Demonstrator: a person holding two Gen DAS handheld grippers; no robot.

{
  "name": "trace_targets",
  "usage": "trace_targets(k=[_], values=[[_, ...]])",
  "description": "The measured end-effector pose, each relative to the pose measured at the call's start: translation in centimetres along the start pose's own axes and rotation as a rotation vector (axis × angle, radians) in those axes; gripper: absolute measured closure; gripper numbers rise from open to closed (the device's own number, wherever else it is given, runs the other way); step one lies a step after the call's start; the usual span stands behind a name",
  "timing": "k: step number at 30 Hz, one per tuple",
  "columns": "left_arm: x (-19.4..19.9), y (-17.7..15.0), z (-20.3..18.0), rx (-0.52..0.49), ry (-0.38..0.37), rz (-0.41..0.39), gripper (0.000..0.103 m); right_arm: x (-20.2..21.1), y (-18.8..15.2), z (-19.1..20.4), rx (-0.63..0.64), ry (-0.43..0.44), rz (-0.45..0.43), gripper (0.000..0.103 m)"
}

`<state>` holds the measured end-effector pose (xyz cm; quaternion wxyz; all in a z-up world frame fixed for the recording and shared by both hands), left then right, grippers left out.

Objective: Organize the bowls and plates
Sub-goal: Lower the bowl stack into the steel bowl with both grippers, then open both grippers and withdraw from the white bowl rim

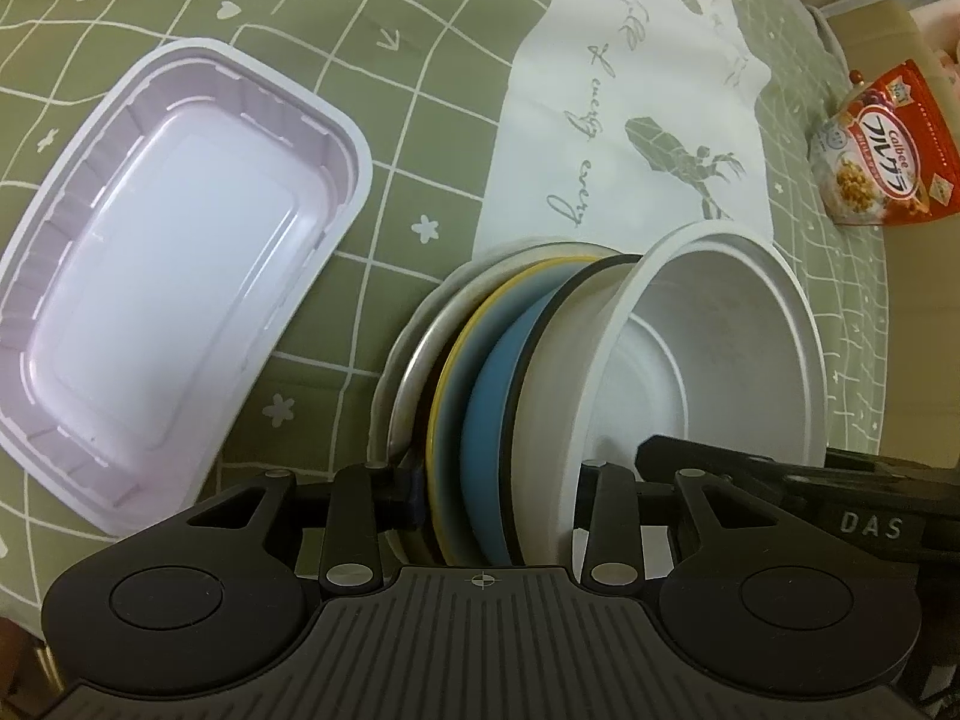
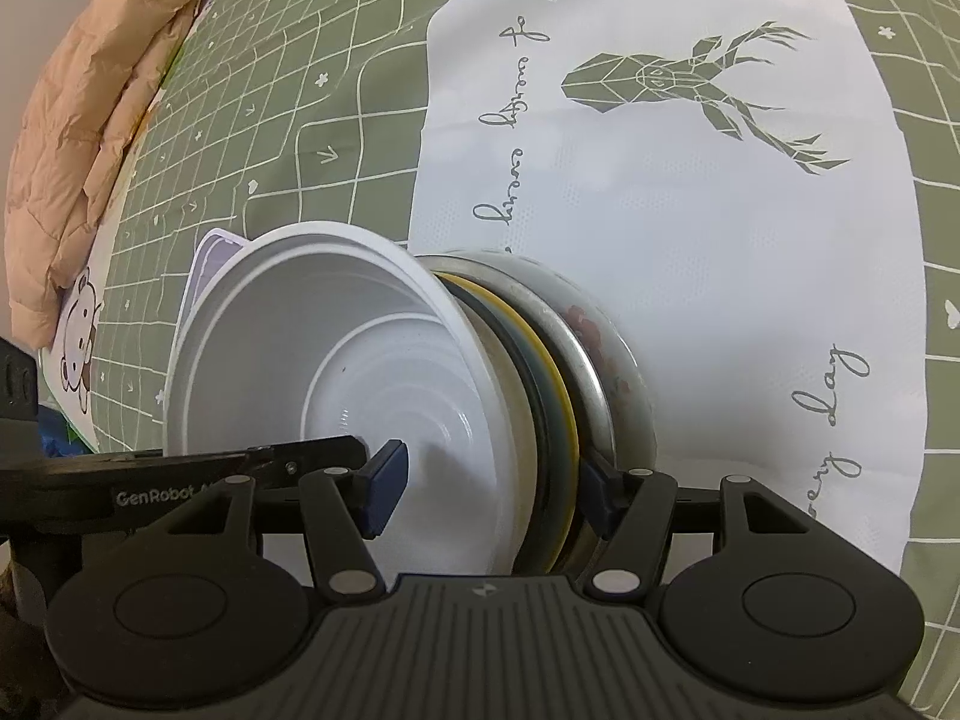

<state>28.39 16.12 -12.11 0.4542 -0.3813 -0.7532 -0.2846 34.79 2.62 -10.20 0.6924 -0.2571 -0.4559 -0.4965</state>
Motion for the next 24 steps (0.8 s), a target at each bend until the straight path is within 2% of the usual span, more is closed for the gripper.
trace_targets(k=[9,11,13,17,24], values=[[0.0,0.0,0.0,-0.002,0.003,0.009,0.064,0.9,0.0,-0.1,0.007,-0.007,-0.001,0.043],[0.0,0.0,0.0,-0.007,0.007,0.009,0.068,1.1,0.0,0.0,0.016,-0.02,-0.009,0.043],[0.4,0.0,-0.2,-0.022,0.016,-0.001,0.069,1.9,0.2,0.4,0.055,-0.04,-0.04,0.043],[1.2,0.3,-0.4,-0.042,0.032,-0.024,0.069,2.5,0.7,1.2,0.085,-0.024,-0.059,0.041],[2.3,0.1,-0.6,-0.061,0.042,-0.039,0.069,2.5,0.7,1.1,0.072,-0.019,-0.064,0.041]])
Point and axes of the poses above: each gripper's, at about its wrist camera, not at the fingertips, and x roughly against the way its jaws point, z to its left, y to its top, the point moved 8 cm from there along -x, roughly the way its jaws point, and after that the axes turned 1 degree about -z, right-handed, at the moved point
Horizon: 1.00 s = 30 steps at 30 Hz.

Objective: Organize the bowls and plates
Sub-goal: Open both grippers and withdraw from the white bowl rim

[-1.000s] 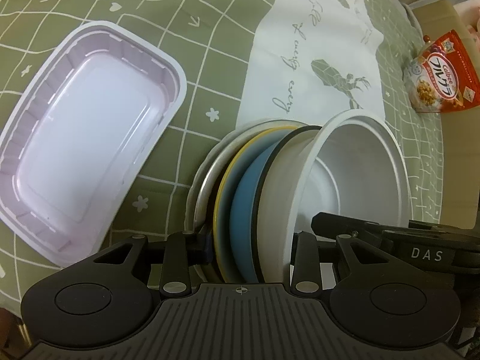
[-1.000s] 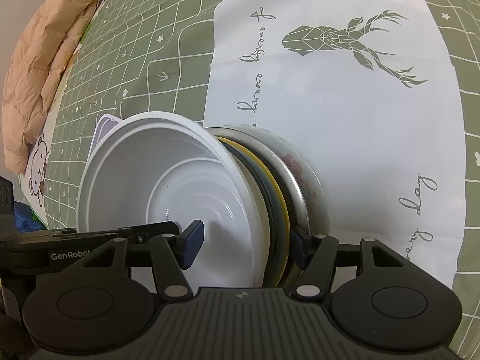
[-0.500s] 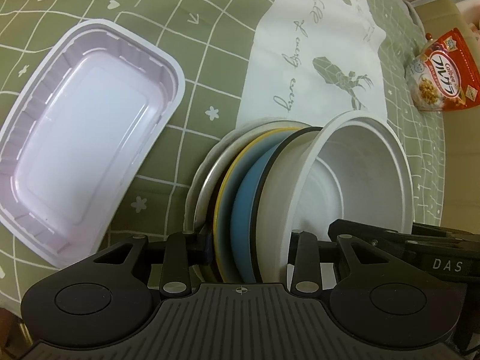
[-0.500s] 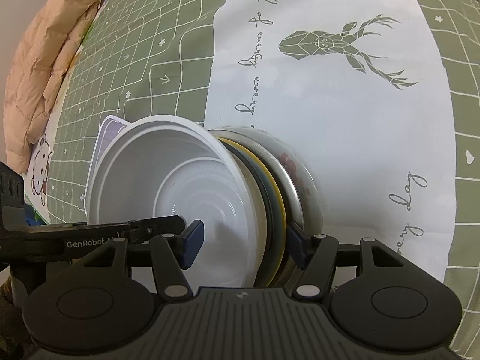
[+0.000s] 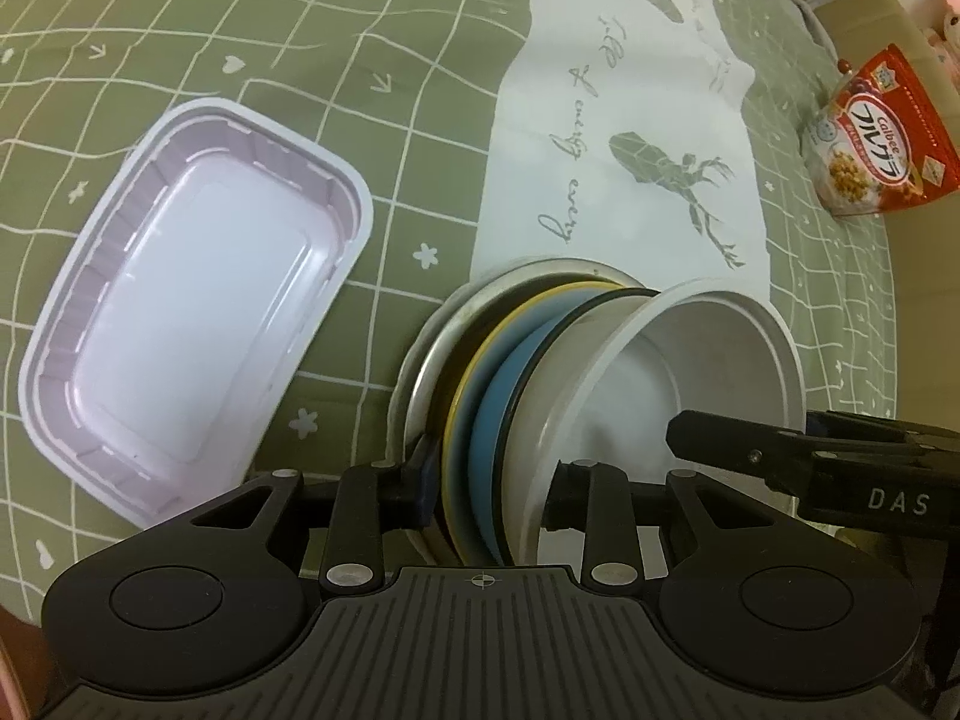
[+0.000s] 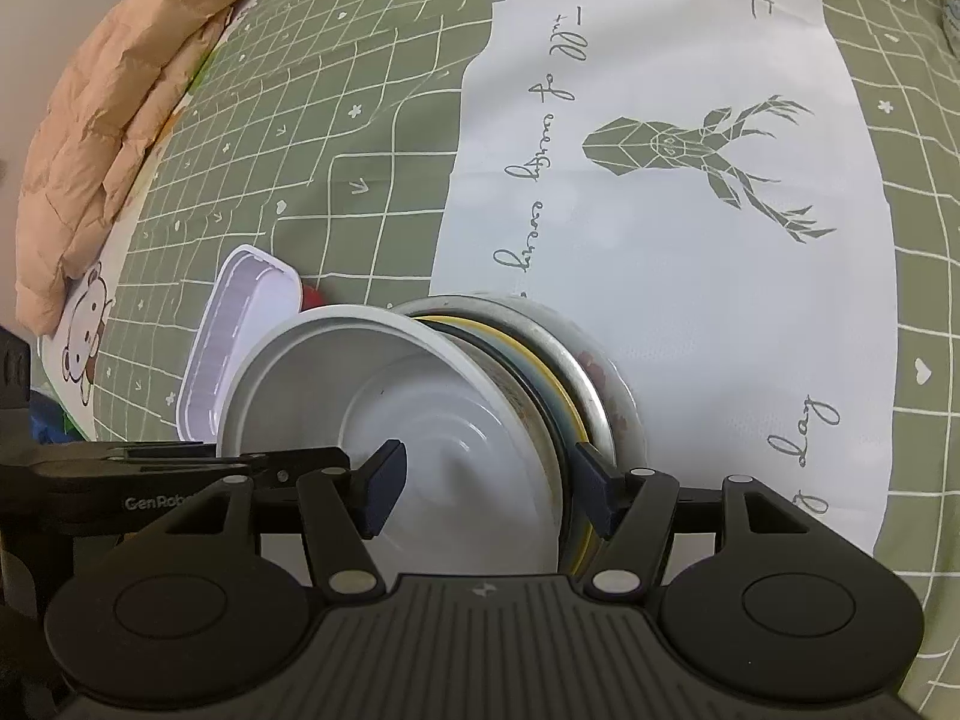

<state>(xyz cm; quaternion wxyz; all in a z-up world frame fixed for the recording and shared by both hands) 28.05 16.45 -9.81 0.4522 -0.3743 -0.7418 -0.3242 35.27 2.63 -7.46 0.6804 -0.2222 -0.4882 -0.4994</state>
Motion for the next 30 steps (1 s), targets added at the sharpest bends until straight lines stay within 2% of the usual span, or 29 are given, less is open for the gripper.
trace_targets(k=[5,7,9,18,30], values=[[1.2,0.0,0.1,0.009,0.009,-0.023,0.071,0.0,-0.3,0.0,-0.009,0.011,0.004,0.041],[2.2,0.3,-0.1,0.02,-0.021,-0.041,0.076,0.1,-0.2,0.0,-0.009,0.014,0.001,0.041],[2.8,0.7,-0.4,0.021,-0.046,-0.053,0.076,0.2,-0.2,0.0,-0.012,0.017,-0.002,0.041],[1.6,0.9,-1.0,-0.008,0.007,-0.055,0.075,1.1,0.4,0.2,-0.034,0.047,-0.041,0.041],[1.0,2.5,-2.3,-0.043,0.029,-0.09,0.073,0.4,1.2,-0.5,-0.031,0.029,-0.059,0.041]])
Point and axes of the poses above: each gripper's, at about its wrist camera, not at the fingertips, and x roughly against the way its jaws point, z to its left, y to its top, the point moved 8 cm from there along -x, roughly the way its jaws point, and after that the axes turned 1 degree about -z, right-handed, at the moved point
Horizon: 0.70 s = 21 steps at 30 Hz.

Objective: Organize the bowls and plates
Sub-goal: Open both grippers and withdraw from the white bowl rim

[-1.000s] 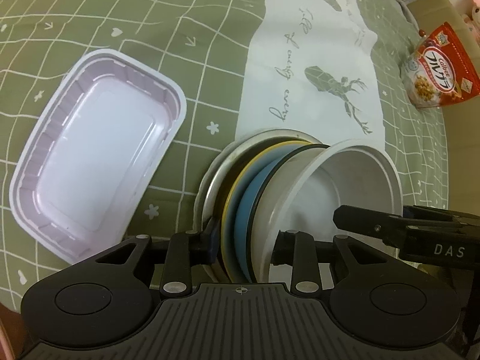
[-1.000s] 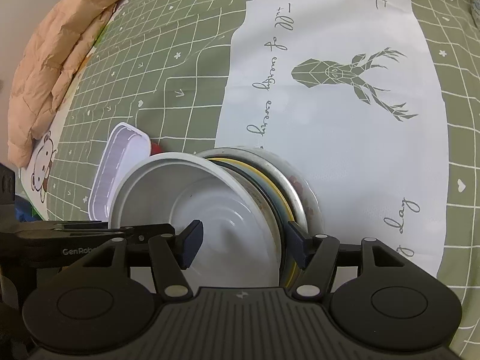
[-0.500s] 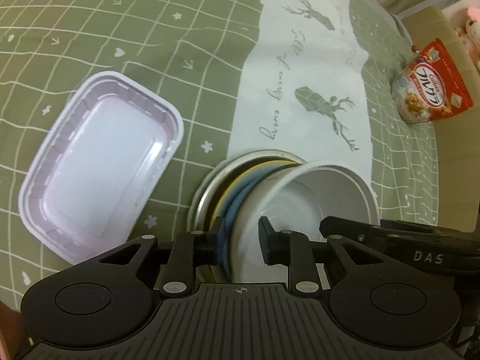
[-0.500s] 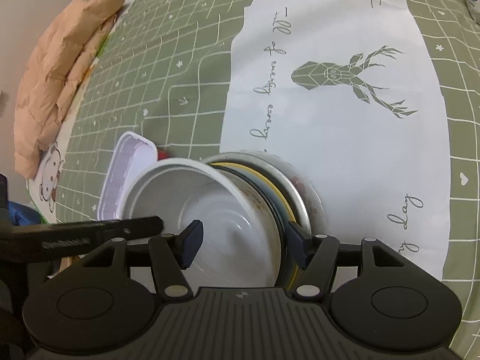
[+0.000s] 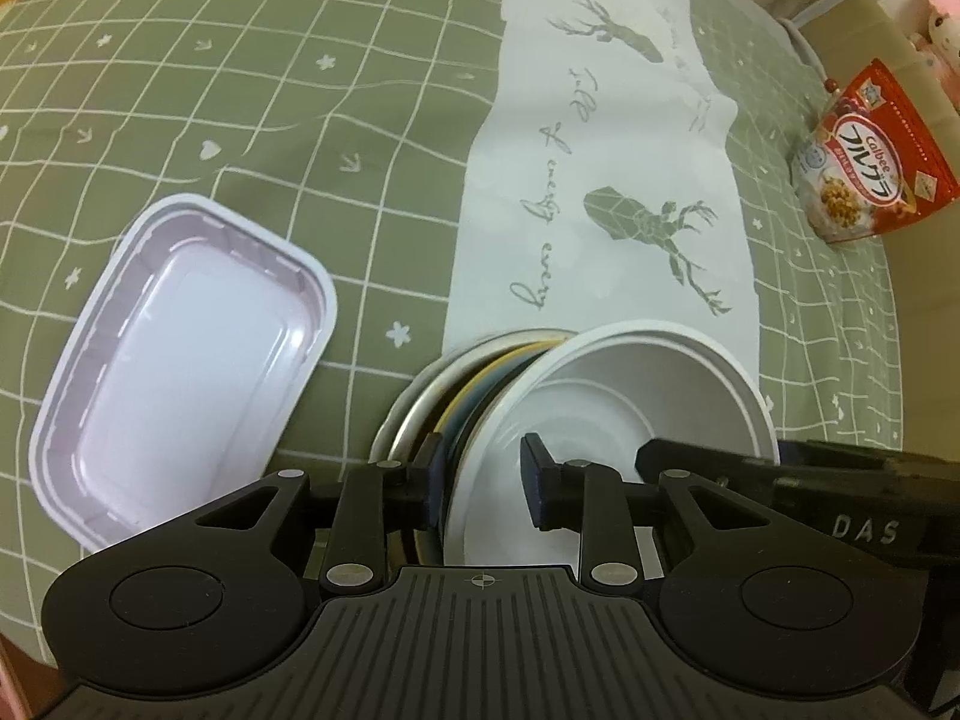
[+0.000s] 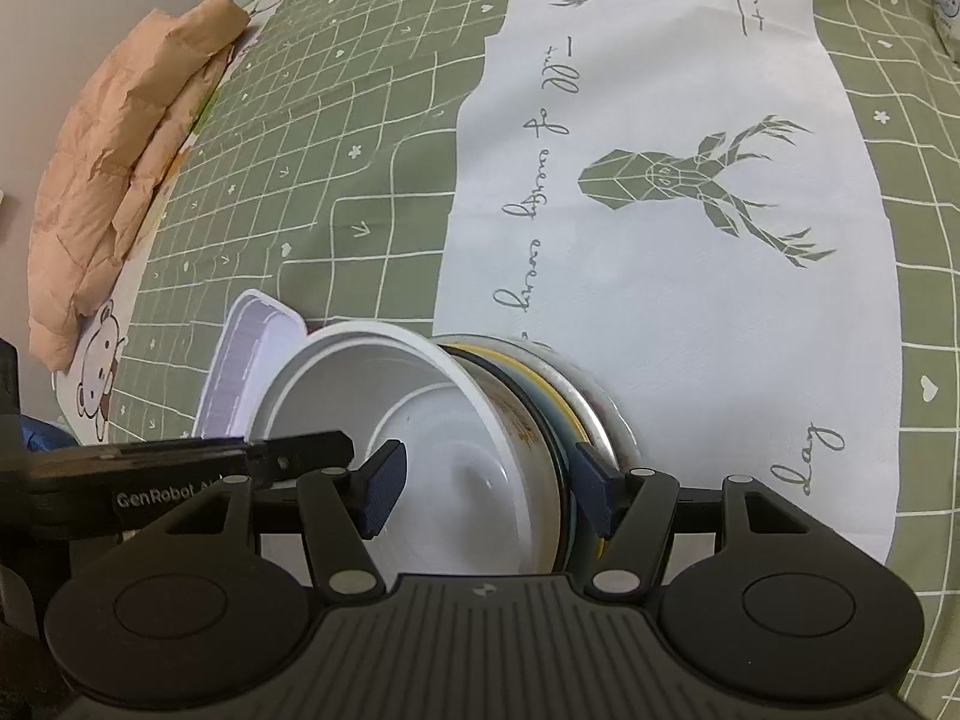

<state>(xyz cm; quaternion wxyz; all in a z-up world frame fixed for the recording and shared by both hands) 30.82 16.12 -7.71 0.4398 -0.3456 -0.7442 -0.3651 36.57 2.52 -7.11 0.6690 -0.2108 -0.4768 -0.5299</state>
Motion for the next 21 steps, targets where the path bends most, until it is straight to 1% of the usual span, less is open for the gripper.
trace_targets(k=[8,10,13,15,18,21], values=[[1.3,-0.4,0.1,0.027,-0.007,-0.008,0.075,1.4,-0.9,0.0,0.002,-0.015,0.002,0.042],[1.9,-0.5,0.0,0.039,-0.014,-0.013,0.076,2.1,-0.9,0.2,0.001,0.005,-0.003,0.043],[2.6,-0.4,-0.4,0.052,-0.045,-0.021,0.075,3.1,-0.5,0.9,0.026,0.024,-0.024,0.043],[2.6,-0.2,-0.7,0.041,-0.043,-0.035,0.075,3.0,-0.2,0.9,0.042,0.011,-0.035,0.043],[2.7,0.2,-1.3,0.025,-0.039,-0.044,0.075,2.6,0.0,0.5,0.03,-0.001,-0.036,0.044],[2.4,0.5,-1.5,0.011,-0.03,-0.034,0.075,2.6,0.1,0.0,0.027,-0.018,-0.038,0.045]])
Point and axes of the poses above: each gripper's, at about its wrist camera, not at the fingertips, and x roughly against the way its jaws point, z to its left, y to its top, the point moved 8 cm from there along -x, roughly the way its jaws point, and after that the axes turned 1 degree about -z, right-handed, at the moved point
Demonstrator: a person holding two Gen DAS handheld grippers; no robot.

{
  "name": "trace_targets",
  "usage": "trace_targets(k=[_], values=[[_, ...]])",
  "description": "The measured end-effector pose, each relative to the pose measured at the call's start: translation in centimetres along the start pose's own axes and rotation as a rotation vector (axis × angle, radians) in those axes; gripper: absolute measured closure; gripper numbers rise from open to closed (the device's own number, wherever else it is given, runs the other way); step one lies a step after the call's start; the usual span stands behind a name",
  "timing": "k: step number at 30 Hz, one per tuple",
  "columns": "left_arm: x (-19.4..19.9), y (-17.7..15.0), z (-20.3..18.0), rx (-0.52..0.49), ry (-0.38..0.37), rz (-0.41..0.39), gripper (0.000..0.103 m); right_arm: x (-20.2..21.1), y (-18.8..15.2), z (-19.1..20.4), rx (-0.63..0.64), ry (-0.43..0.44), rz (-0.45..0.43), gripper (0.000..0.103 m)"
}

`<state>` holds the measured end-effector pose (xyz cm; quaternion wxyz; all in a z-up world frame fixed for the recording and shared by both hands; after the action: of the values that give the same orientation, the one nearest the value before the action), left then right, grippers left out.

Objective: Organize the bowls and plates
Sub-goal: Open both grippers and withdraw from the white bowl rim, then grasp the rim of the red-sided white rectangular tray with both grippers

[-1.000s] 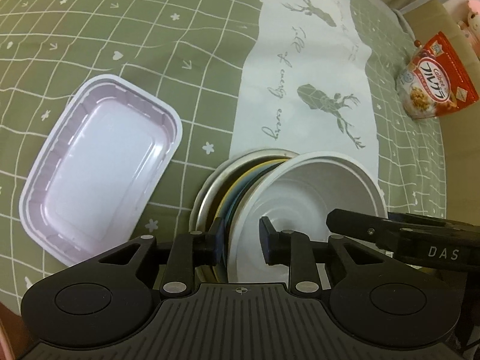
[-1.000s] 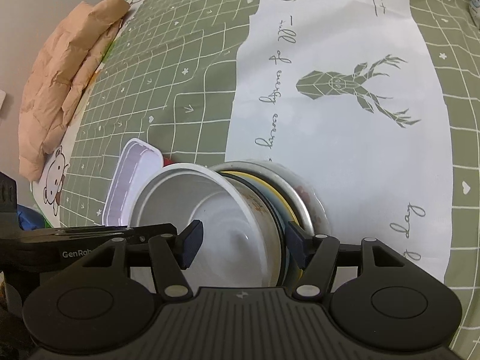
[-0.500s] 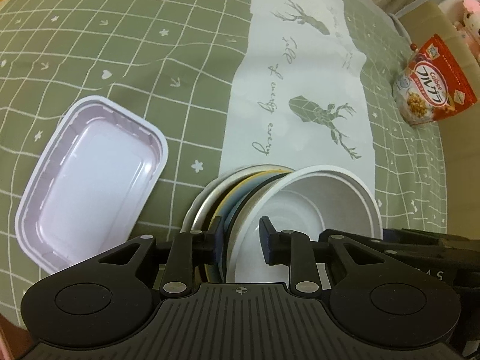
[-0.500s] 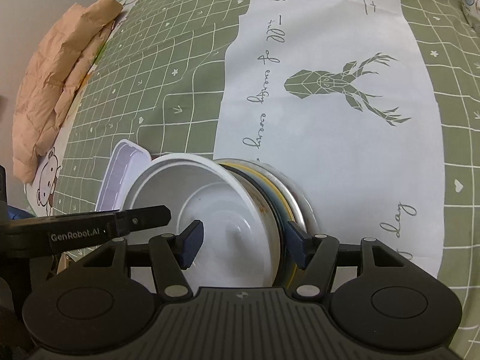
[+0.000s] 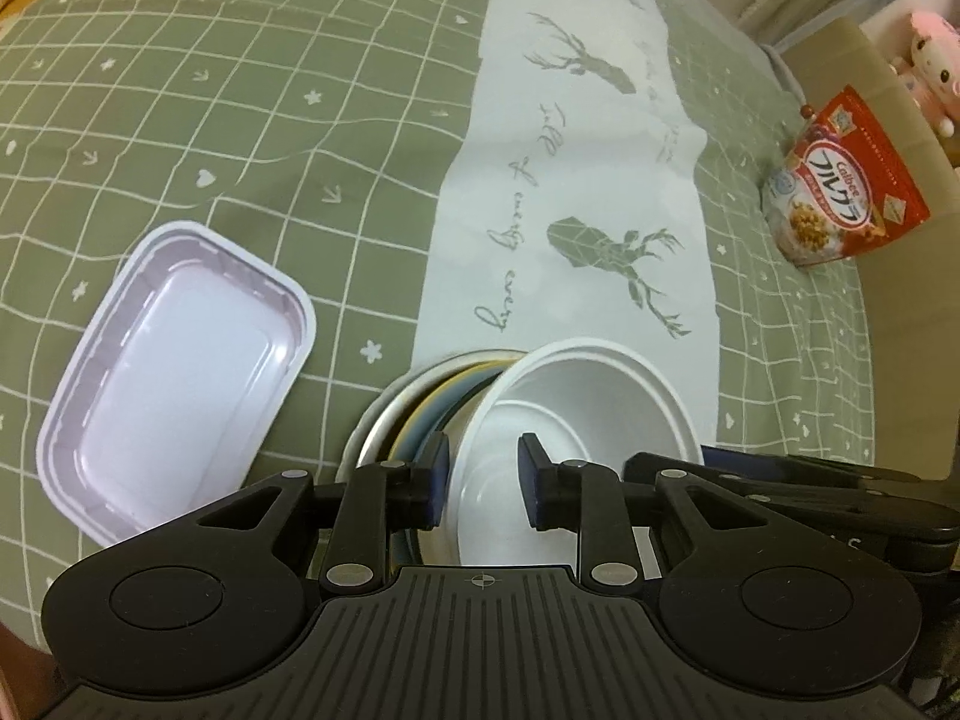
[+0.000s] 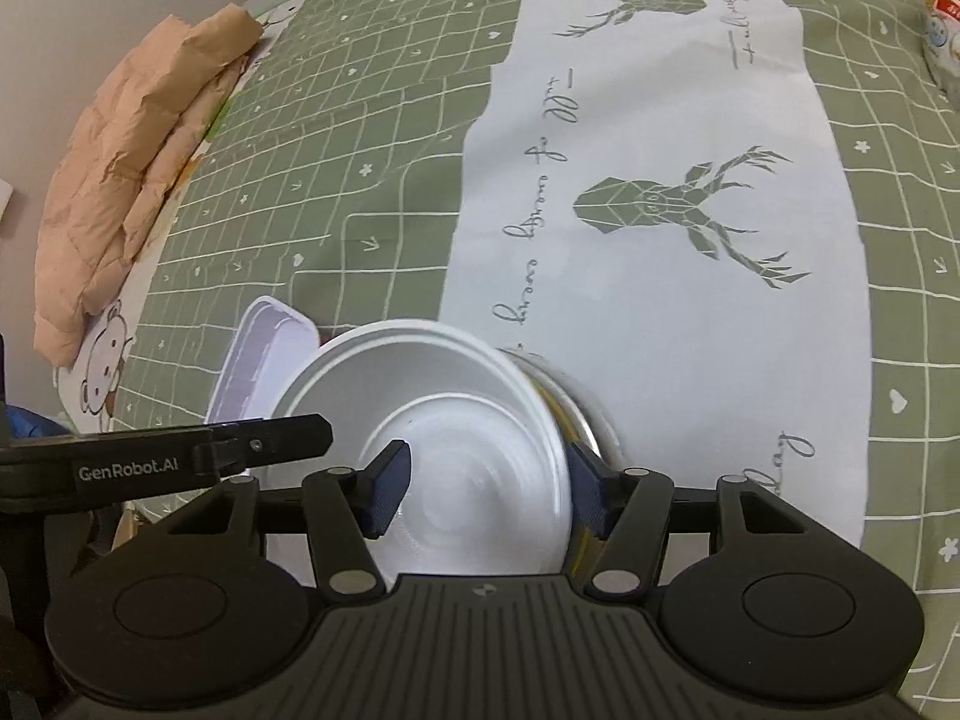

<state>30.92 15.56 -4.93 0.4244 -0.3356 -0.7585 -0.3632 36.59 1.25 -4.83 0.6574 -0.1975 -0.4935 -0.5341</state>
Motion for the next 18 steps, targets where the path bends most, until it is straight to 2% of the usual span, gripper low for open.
trace_targets(k=[5,9,11,13,18], values=[[0.8,0.1,0.7,0.013,-0.019,0.008,0.078,1.7,0.5,0.3,0.034,-0.036,-0.036,0.045],[3.2,0.8,1.8,0.032,-0.08,-0.039,0.078,3.2,1.6,1.5,0.077,-0.058,-0.091,0.045],[4.6,1.4,3.5,0.049,-0.068,-0.076,0.078,3.4,2.4,2.8,0.101,-0.071,-0.122,0.045],[5.5,2.0,5.5,0.06,-0.035,-0.101,0.078,3.1,3.1,4.6,0.11,-0.058,-0.138,0.045],[5.8,3.5,12.3,0.026,0.199,-0.126,0.078,-0.2,4.0,11.0,0.154,0.001,-0.111,0.045]])
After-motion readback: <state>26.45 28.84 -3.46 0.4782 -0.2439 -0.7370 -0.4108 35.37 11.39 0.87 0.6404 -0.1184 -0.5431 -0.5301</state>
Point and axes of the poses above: each gripper's, at about its wrist camera, not at the fingertips, and x roughly against the way its jaws point, z to its left, y to its top, the point moved 8 cm from there along -x, roughly the way its jaws point, and after that the axes turned 1 degree about -z, right-handed, at the moved point
